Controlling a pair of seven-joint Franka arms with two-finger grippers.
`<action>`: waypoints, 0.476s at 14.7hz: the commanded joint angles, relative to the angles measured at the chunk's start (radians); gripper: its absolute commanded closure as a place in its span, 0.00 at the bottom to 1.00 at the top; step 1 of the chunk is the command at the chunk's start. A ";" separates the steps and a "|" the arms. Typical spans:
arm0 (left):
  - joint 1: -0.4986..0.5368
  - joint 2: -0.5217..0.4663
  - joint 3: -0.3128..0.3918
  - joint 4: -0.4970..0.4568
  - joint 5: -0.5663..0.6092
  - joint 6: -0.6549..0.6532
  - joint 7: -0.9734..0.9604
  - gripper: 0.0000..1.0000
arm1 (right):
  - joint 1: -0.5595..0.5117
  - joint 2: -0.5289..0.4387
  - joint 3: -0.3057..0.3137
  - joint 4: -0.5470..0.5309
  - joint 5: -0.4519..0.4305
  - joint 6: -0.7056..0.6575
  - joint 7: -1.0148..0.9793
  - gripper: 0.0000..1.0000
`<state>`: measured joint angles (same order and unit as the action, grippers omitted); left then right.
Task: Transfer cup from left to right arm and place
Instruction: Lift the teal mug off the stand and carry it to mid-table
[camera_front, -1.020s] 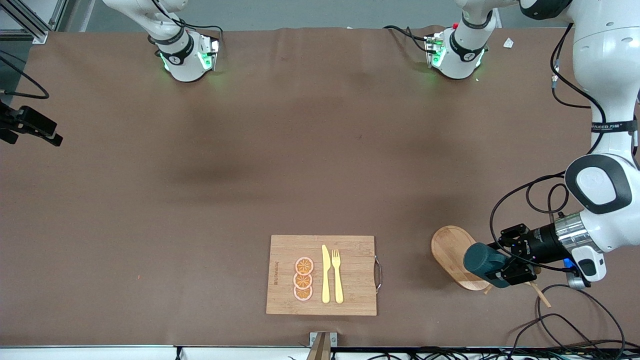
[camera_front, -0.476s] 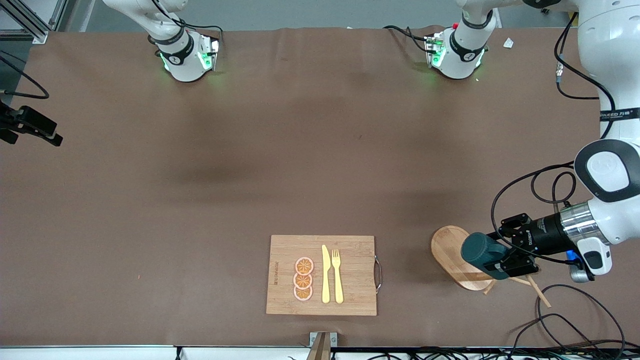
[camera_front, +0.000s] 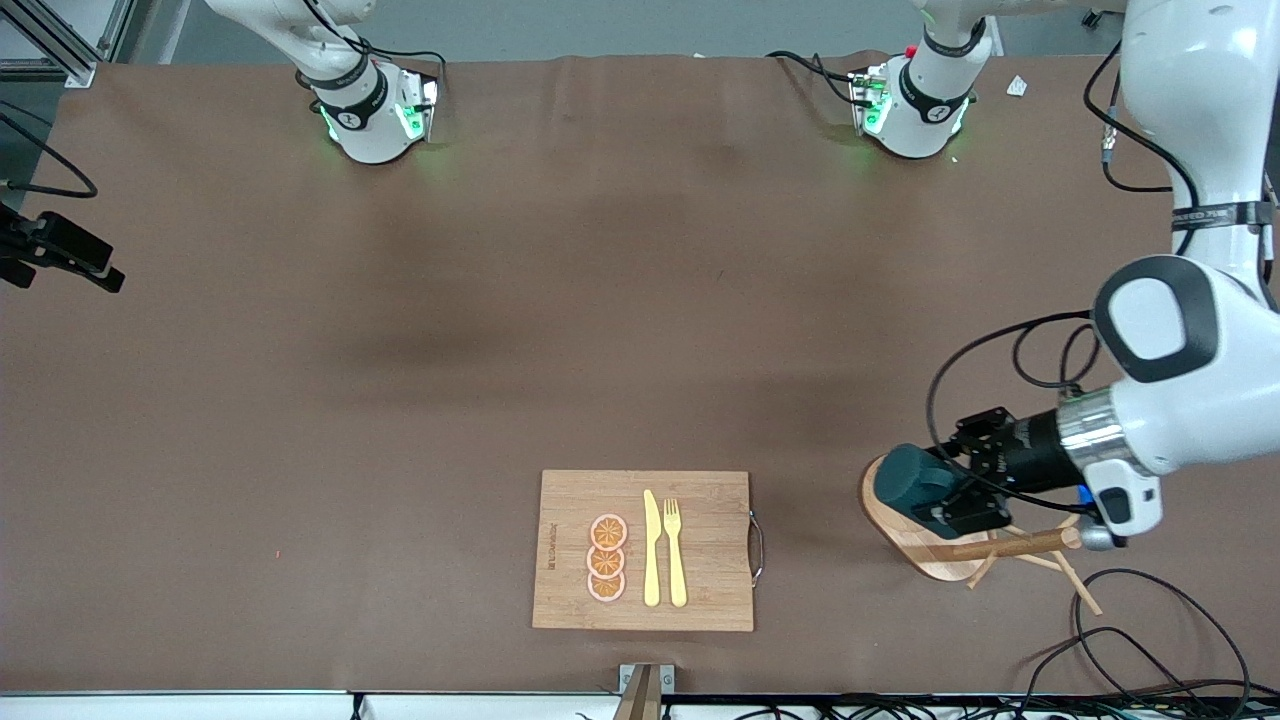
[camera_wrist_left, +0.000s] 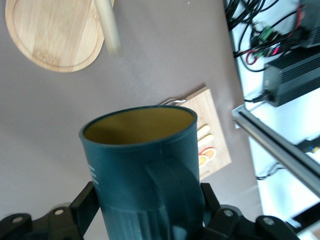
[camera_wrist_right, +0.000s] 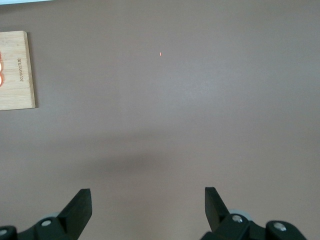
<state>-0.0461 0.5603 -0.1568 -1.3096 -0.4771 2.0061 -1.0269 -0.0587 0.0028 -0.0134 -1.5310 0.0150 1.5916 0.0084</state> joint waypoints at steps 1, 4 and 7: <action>-0.076 -0.026 0.005 -0.011 0.070 0.013 -0.082 0.22 | -0.024 -0.017 0.015 -0.012 -0.009 -0.004 -0.015 0.00; -0.200 -0.025 0.006 -0.013 0.185 0.098 -0.168 0.23 | -0.024 -0.017 0.015 -0.012 -0.009 -0.004 -0.015 0.00; -0.305 -0.008 0.005 -0.013 0.371 0.132 -0.272 0.23 | -0.024 -0.017 0.015 -0.012 -0.009 -0.004 -0.015 0.00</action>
<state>-0.2997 0.5530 -0.1603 -1.3132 -0.1957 2.1168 -1.2549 -0.0598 0.0028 -0.0144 -1.5310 0.0150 1.5915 0.0084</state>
